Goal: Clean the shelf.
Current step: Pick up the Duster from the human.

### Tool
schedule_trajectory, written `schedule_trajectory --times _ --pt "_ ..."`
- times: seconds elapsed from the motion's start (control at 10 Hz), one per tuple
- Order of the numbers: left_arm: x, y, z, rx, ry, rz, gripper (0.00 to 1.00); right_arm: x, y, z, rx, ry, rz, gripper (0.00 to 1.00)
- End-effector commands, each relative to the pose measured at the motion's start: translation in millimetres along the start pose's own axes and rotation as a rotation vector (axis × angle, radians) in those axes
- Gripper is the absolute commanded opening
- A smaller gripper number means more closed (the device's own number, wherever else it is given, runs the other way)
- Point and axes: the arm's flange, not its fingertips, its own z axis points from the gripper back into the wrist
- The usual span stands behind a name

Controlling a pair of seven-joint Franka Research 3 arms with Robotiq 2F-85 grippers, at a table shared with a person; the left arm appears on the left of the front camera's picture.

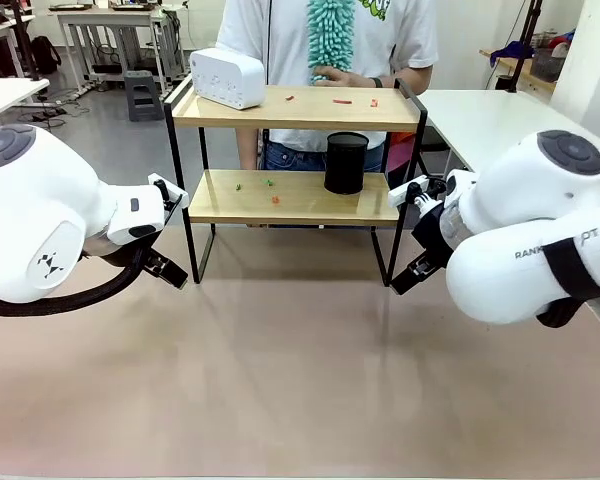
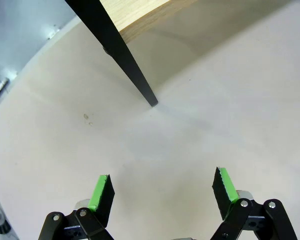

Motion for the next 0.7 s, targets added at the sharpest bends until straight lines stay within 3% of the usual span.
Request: schedule_trajectory --times 0.0,0.1,0.2,0.3,0.4,0.6 --pt "-2 6 46 -0.168 -0.043 -0.031 1.00 10 1 82 0.189 0.018 -0.154 1.00" --pt "-17 24 97 -0.368 -0.114 -0.045 1.00 -4 -18 144 0.274 -0.034 -0.335 1.00" --pt "-39 49 141 -0.482 -0.229 0.000 1.00 -29 -45 197 0.290 -0.087 -0.511 1.00" --pt "-69 84 171 -0.570 -0.354 0.106 1.00 -73 -86 244 0.478 -0.231 -0.662 1.00" --pt "-100 117 178 -0.642 -0.462 0.237 1.00 -118 -121 263 0.556 -0.371 -0.801 1.00" --pt "-170 183 161 -0.757 -0.688 0.486 1.00 -208 -177 246 0.689 -0.551 -1.090 1.00"
